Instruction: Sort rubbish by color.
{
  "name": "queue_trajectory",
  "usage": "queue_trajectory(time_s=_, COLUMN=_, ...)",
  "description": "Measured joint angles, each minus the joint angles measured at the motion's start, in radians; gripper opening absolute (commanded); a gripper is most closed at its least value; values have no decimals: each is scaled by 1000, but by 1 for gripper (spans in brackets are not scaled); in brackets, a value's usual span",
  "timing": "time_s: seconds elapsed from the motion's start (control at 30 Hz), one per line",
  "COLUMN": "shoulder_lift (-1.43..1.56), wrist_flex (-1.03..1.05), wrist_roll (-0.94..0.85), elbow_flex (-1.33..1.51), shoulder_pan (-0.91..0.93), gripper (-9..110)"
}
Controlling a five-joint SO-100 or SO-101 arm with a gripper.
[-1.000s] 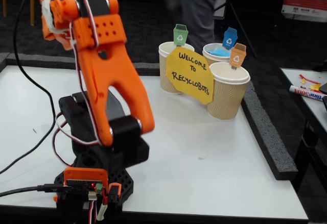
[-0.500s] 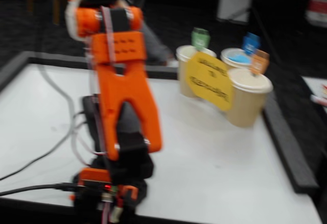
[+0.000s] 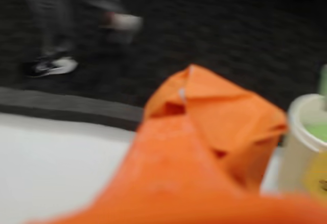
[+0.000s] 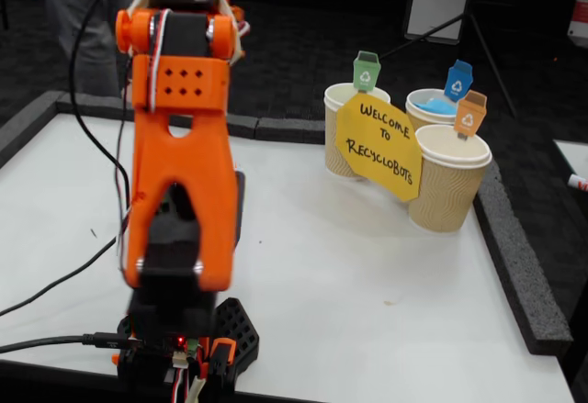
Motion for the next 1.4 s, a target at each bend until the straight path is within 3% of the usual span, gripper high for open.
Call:
queue_trajectory(time_s=0.4, shoulder_lift=0, wrist_flex=0, wrist_roll=0, elbow_flex=0, shoulder_pan=377, gripper=0)
queue_trajectory(time_s=0.67, shoulder_lift=0, wrist_flex=-3, wrist_roll=0, elbow_flex=0, shoulder_pan=531, gripper=0)
queue_trajectory(time_s=1.4, shoulder_lift=-60, wrist_flex=-46, wrist_roll=0, elbow_flex=0, shoulder_pan=643, gripper=0)
